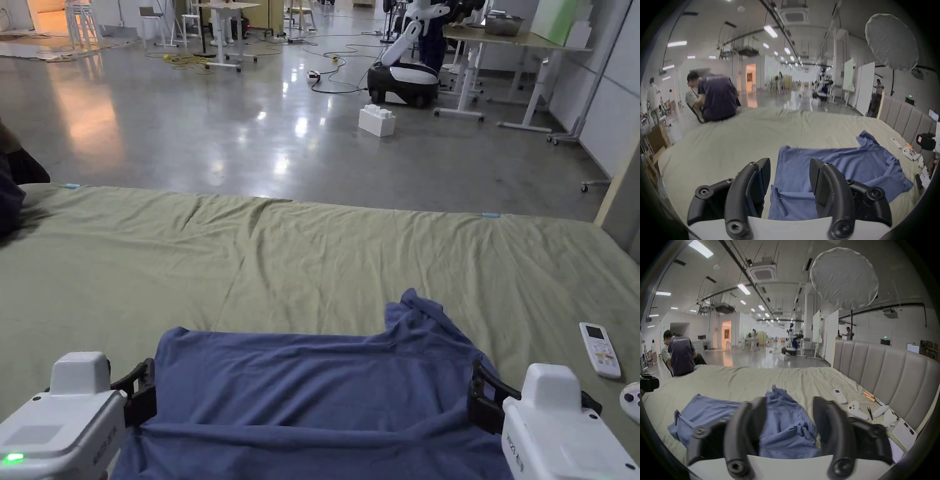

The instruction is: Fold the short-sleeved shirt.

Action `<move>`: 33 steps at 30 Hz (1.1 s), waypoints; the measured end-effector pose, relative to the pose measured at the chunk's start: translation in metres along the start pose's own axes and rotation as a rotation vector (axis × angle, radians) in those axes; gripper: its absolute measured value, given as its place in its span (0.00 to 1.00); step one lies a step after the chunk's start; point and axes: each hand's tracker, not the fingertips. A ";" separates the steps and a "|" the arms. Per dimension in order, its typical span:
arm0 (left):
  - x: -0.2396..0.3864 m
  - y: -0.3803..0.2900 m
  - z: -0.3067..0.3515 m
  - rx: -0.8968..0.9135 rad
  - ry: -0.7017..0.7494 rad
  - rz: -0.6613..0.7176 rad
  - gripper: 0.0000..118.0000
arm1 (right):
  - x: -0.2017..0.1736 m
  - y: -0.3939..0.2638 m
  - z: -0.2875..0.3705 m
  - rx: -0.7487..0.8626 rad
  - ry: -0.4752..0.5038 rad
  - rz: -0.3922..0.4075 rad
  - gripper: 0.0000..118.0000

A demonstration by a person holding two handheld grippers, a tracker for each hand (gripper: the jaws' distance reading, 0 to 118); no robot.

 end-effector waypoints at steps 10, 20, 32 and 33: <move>0.021 -0.014 0.074 0.101 0.003 -0.081 0.00 | -0.018 -0.006 0.066 0.158 0.011 -0.007 0.01; -0.020 -0.039 0.042 -0.212 -0.031 0.015 0.00 | -0.016 -0.014 0.069 0.093 0.017 0.023 0.01; -0.055 -0.063 -0.061 -0.591 -0.026 0.065 0.52 | -0.010 -0.051 0.064 -0.034 0.015 0.087 0.01; -0.054 -0.065 -0.067 -0.619 -0.029 0.067 0.52 | -0.009 -0.053 0.064 -0.041 0.012 0.093 0.01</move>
